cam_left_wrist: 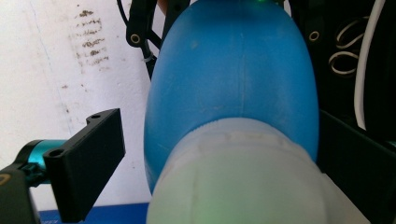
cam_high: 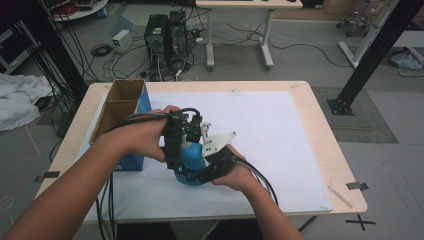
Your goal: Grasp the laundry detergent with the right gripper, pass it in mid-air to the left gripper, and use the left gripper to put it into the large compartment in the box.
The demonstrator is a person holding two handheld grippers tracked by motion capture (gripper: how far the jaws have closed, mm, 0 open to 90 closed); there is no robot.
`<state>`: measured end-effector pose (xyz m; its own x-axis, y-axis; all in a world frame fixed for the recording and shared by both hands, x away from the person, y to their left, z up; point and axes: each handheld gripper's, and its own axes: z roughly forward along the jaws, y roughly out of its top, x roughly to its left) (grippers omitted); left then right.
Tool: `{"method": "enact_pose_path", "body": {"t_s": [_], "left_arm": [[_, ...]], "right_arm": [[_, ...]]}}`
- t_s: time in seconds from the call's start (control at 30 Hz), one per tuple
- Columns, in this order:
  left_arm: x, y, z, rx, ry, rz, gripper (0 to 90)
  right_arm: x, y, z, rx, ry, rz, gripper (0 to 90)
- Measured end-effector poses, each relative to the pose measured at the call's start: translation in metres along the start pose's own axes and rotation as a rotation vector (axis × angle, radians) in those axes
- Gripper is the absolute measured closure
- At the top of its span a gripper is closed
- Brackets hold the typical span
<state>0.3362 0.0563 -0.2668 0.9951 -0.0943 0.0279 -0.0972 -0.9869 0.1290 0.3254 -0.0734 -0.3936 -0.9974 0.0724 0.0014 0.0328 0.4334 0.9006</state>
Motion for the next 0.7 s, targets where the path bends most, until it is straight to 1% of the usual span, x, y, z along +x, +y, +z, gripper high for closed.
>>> {"method": "enact_pose_path", "body": {"t_s": [0.17, 0.23, 0.3, 0.53, 0.7], "left_arm": [[-0.0011, 0.0021, 0.0005, 0.007, 0.007, 0.009, 4.2], [-0.0019, 0.0037, 0.0005, 0.015, 0.009, 0.019, 4.2], [-0.0025, 0.0046, -0.0002, 0.016, 0.004, 0.028, 10.8], [-0.0036, 0.0067, 0.0002, 0.031, 0.018, 0.04, 11.4], [-0.0046, 0.0085, 0.0006, 0.049, 0.018, 0.041, 15.5]], "right_arm": [[0.001, 0.0007, 0.0012, 0.005, 0.002, 0.007, 45.7], [0.0017, 0.0012, 0.0018, 0.006, 0.009, 0.013, 45.7], [0.0016, 0.0014, 0.0025, 0.005, 0.007, 0.008, 45.7], [0.0021, 0.0022, 0.0026, 0.007, 0.011, 0.011, 45.7], [0.0021, 0.0022, 0.0022, 0.008, 0.015, 0.017, 45.7]]}}
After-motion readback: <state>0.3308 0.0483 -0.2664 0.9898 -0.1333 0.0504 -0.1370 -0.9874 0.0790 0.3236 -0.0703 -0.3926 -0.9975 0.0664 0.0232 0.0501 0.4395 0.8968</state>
